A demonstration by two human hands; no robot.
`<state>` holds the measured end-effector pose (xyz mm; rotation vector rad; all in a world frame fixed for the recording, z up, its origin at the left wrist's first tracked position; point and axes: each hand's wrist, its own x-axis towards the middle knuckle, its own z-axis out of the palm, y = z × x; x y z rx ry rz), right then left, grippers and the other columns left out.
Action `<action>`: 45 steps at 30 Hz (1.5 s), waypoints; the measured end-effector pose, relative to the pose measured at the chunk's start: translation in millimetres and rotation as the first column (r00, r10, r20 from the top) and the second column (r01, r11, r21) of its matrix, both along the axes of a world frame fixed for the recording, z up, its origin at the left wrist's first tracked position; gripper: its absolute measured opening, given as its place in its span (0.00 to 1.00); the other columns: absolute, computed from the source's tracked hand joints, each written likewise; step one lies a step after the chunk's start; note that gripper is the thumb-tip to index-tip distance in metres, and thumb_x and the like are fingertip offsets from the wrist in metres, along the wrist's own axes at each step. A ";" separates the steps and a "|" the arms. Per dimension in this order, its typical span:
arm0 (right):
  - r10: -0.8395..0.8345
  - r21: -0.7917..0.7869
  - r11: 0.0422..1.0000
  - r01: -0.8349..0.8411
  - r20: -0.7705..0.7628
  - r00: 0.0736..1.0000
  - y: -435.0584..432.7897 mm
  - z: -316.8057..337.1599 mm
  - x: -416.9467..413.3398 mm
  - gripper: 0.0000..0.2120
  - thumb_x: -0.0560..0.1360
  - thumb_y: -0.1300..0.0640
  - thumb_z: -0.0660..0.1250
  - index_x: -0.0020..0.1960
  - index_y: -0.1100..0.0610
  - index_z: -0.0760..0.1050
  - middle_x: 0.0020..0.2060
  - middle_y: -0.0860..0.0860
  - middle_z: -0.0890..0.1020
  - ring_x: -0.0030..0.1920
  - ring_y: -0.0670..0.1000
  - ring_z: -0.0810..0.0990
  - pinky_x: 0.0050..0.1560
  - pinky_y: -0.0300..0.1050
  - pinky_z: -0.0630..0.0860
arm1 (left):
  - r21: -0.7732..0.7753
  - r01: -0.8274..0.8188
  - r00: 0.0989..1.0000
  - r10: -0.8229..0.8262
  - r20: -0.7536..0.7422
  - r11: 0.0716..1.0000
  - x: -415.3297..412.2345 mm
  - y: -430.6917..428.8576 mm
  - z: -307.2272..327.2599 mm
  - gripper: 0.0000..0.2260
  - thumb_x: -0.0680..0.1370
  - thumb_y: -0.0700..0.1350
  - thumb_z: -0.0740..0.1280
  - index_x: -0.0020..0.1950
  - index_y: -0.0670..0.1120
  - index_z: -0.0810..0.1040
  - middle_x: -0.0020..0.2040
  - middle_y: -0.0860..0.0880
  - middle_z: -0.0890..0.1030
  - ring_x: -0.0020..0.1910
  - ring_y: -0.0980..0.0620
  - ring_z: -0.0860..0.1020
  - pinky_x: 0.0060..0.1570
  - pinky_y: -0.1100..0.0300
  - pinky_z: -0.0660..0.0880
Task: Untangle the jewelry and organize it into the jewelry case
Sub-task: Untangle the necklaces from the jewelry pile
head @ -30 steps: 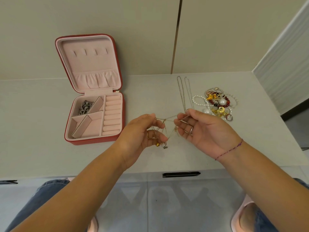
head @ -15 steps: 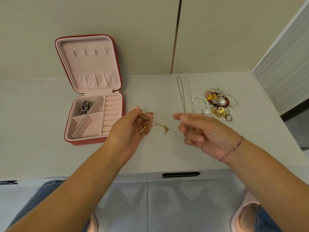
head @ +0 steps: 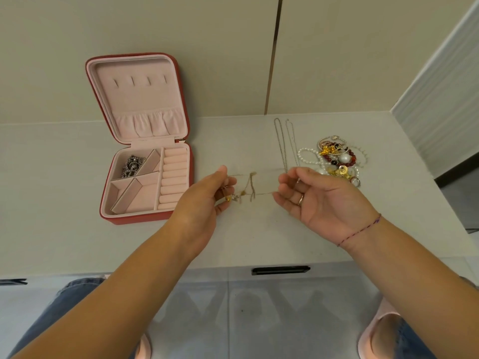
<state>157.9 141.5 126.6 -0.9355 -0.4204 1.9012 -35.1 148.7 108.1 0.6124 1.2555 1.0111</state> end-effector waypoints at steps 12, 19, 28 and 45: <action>-0.039 0.075 0.997 0.014 0.336 0.941 1.0 3.5 2.0 0.06 0.78 0.59 0.61 0.44 0.58 0.76 0.24 0.49 0.72 0.19 0.45 0.65 0.26 0.39 0.74 | 0.024 0.028 0.988 -0.031 0.152 0.999 -0.9 -0.8 7.6 0.14 0.77 0.52 0.64 0.34 0.48 0.74 0.22 0.52 0.66 0.22 0.56 0.64 0.32 0.61 0.72; -0.111 -0.025 0.993 0.115 0.136 0.985 4.3 5.4 8.4 0.06 0.75 0.59 0.62 0.43 0.57 0.77 0.19 0.49 0.70 0.18 0.45 0.65 0.55 0.49 0.76 | 0.063 0.103 0.984 -0.111 0.142 0.993 -3.7 -2.5 10.5 0.10 0.70 0.52 0.68 0.37 0.47 0.84 0.20 0.54 0.58 0.21 0.58 0.59 0.28 0.65 0.68; -0.231 -0.048 0.973 0.226 -0.112 0.967 10.4 6.6 17.4 0.07 0.77 0.60 0.59 0.41 0.57 0.74 0.41 0.54 0.84 0.26 0.45 0.76 0.49 0.49 0.80 | 0.015 0.194 0.980 -0.193 -0.049 0.981 -2.4 -6.6 9.4 0.12 0.69 0.45 0.72 0.51 0.42 0.83 0.22 0.54 0.62 0.22 0.57 0.59 0.26 0.65 0.67; 0.207 0.104 0.952 -0.288 0.475 0.855 -5.4 6.9 0.0 0.06 0.74 0.59 0.66 0.46 0.62 0.78 0.40 0.57 0.82 0.35 0.49 0.79 0.40 0.46 0.81 | 0.076 0.313 0.950 -0.310 -0.046 0.947 -0.2 -11.7 16.1 0.11 0.71 0.46 0.69 0.49 0.45 0.85 0.22 0.54 0.59 0.23 0.56 0.57 0.25 0.64 0.63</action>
